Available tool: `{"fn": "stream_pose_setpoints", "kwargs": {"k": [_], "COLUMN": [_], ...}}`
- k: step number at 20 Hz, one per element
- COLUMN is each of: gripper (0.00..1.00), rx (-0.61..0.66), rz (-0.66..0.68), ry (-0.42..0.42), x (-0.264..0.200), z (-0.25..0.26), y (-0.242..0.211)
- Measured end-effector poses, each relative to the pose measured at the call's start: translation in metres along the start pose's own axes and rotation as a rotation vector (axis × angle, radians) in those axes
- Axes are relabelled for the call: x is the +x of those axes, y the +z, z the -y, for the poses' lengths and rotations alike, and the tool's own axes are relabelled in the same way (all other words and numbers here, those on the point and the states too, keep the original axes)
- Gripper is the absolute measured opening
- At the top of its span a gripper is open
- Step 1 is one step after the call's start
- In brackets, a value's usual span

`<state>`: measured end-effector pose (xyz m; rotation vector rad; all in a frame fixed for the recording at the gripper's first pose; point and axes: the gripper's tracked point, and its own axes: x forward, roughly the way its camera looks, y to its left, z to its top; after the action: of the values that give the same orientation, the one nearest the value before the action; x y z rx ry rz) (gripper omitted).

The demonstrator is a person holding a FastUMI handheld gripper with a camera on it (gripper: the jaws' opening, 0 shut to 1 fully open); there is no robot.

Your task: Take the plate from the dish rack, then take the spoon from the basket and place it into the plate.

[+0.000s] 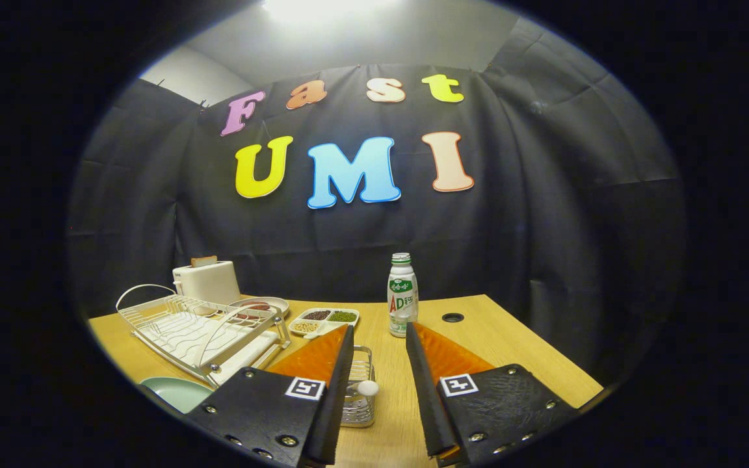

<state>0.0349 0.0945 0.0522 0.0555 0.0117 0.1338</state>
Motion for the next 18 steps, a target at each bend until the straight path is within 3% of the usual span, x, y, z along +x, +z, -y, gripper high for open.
{"fn": "stream_pose_setpoints", "kwargs": {"k": [3, 5, 7, 8, 10, 11, 18], "gripper": [0.46, 0.25, 0.24, 0.17, 0.16, 0.11, 0.11], "rx": [-0.023, -0.016, 0.019, 0.041, 0.024, 0.009, -0.021], "rz": [-0.008, -0.01, -0.054, -0.04, -0.045, -0.046, -0.066], "ry": [-0.006, -0.003, 0.024, 0.024, 0.007, 0.008, -0.001], "x": [0.014, 0.015, 0.019, 0.04, 0.01, 0.015, 0.001], "z": [-0.001, -0.002, -0.01, -0.01, -0.011, -0.013, -0.024], "y": [-0.013, -0.015, -0.031, -0.034, -0.016, -0.017, 0.03]}}
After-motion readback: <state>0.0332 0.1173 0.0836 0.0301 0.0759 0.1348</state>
